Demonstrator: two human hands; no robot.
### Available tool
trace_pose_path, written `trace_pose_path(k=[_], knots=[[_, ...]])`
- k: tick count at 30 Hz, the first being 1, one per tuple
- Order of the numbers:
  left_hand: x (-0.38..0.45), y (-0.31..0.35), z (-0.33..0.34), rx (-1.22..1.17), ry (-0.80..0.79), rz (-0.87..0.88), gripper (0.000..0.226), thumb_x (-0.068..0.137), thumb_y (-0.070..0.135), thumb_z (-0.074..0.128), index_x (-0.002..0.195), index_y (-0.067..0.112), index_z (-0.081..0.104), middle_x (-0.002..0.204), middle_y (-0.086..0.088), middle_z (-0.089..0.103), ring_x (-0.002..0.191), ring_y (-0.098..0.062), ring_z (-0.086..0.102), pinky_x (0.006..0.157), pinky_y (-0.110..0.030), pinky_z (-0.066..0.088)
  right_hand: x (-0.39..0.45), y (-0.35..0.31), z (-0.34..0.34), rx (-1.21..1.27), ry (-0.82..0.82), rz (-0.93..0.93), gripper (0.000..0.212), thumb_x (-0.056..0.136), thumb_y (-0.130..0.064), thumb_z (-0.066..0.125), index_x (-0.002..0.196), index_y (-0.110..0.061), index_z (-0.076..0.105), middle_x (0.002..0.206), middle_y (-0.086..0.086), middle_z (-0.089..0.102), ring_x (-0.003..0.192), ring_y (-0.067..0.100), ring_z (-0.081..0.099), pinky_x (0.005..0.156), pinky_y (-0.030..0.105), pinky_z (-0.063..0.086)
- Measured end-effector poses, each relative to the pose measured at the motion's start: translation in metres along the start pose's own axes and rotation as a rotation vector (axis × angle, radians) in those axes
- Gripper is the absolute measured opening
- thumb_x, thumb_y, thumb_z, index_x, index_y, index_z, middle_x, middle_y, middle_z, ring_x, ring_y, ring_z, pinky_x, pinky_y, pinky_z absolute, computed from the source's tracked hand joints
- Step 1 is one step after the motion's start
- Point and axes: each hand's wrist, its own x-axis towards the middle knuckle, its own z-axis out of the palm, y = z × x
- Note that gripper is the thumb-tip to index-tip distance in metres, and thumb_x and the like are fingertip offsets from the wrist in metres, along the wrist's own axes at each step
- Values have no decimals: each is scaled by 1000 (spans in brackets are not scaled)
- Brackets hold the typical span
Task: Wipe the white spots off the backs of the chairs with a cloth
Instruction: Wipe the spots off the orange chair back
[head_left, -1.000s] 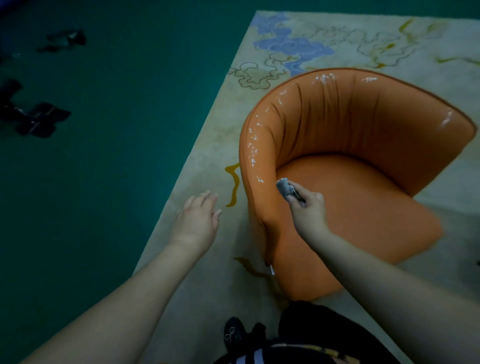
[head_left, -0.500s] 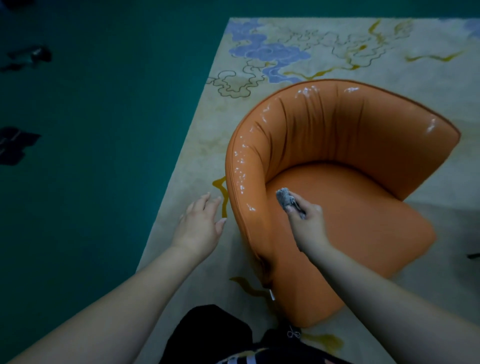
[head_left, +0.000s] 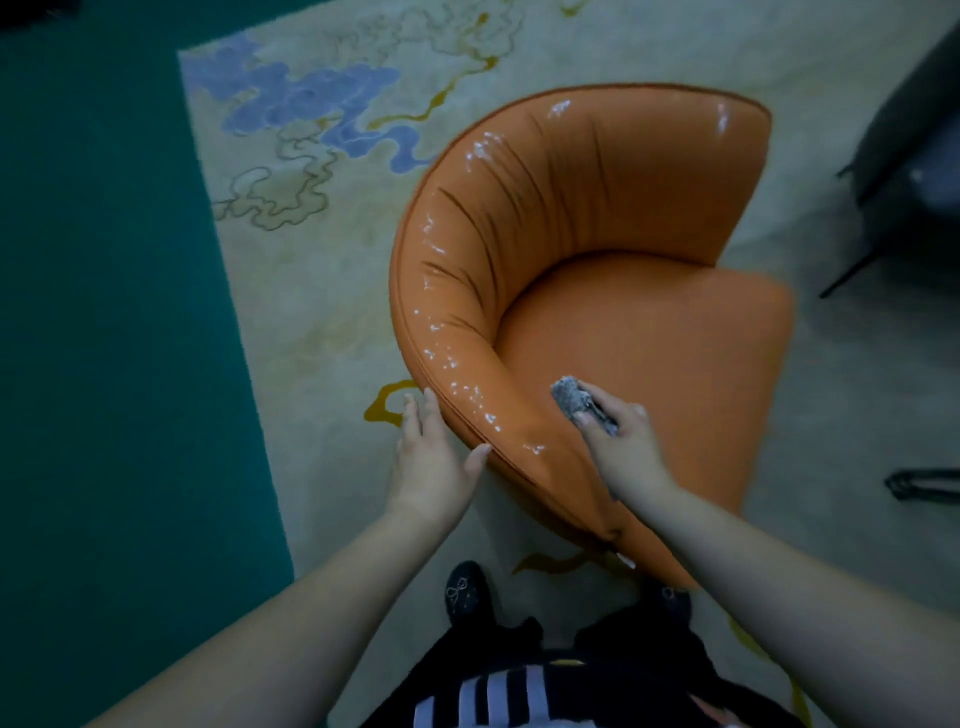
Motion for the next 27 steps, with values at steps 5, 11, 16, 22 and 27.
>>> trace_pose_path(k=[5,11,16,22,27], knots=[[16,-8,12,-27,-68,58,109,83,55,62,151,7,-9,159,-9,-16,146,-29,9,115,-38,22,-14,8,9,41,125,94,40,95,-16,55,133,-28,56,113,8,46,83,-2,50,89,16,38],[29,-9,26,-153,-75,50,116,77,47,73,150,1,-5,159,-12,-11,146,-26,8,109,-21,15,-15,12,23,8,46,-1,41,92,-8,58,130,-22,58,102,8,43,86,2,44,80,-6,27],[35,-12,37,-304,-67,27,117,73,26,81,150,2,-3,159,-13,-9,146,-23,7,106,-12,22,-8,18,54,-26,-36,-101,44,89,-6,63,127,-28,58,100,2,39,100,15,43,93,6,29],[39,-20,48,-303,-44,32,117,73,22,82,150,1,-3,159,-15,-9,144,-22,6,73,18,6,15,33,60,-122,14,-119,45,88,-8,64,129,-25,58,102,5,37,102,20,42,92,14,29],[43,-19,48,-277,-65,8,118,73,25,82,150,2,-5,159,-13,-9,145,-21,2,94,-3,2,0,34,58,-48,-53,-208,52,87,-6,65,127,-34,50,100,2,37,98,14,40,87,0,27]])
